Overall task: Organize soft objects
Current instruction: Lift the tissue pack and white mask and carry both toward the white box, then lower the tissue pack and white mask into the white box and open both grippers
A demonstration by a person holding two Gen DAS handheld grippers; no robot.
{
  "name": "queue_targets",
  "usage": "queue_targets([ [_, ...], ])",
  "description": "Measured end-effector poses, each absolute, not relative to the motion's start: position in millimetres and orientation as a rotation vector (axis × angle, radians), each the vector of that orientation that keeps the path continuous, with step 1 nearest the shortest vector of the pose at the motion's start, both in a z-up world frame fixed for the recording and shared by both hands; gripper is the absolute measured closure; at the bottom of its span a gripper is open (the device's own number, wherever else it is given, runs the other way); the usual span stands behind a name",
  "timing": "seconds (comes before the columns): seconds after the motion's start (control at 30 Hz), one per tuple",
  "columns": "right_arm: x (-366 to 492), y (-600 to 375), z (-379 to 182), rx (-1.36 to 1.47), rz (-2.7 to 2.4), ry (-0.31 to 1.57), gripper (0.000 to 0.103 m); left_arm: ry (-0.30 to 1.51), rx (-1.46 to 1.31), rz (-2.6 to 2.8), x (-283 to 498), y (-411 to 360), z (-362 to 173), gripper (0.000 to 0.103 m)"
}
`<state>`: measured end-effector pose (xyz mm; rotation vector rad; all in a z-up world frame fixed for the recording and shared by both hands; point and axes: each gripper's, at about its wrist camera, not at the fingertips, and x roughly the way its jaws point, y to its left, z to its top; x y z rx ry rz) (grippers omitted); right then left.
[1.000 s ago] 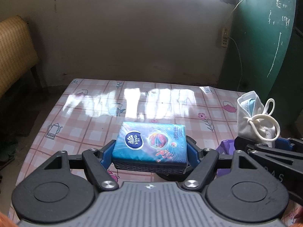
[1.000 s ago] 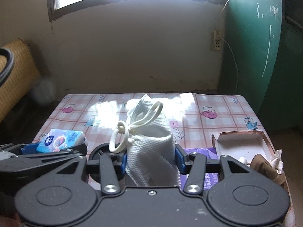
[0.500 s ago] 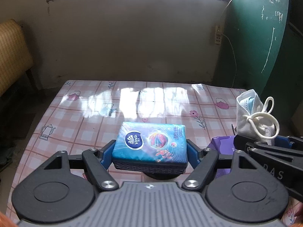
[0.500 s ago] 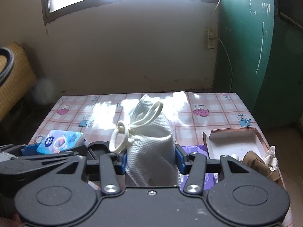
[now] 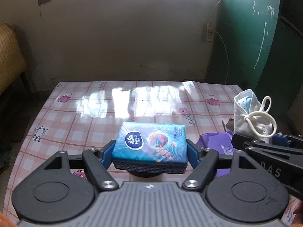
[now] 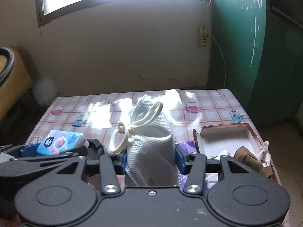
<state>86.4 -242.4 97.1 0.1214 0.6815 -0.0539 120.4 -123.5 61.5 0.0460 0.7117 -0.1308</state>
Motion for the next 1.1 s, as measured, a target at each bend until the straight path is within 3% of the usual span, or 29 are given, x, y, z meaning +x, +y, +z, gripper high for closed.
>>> queue_targets([
  [1.1, 72, -300, 90, 0.16, -0.137, 0.689, 0.045, 0.725, 0.106, -0.226, 119, -173, 47, 0.027],
])
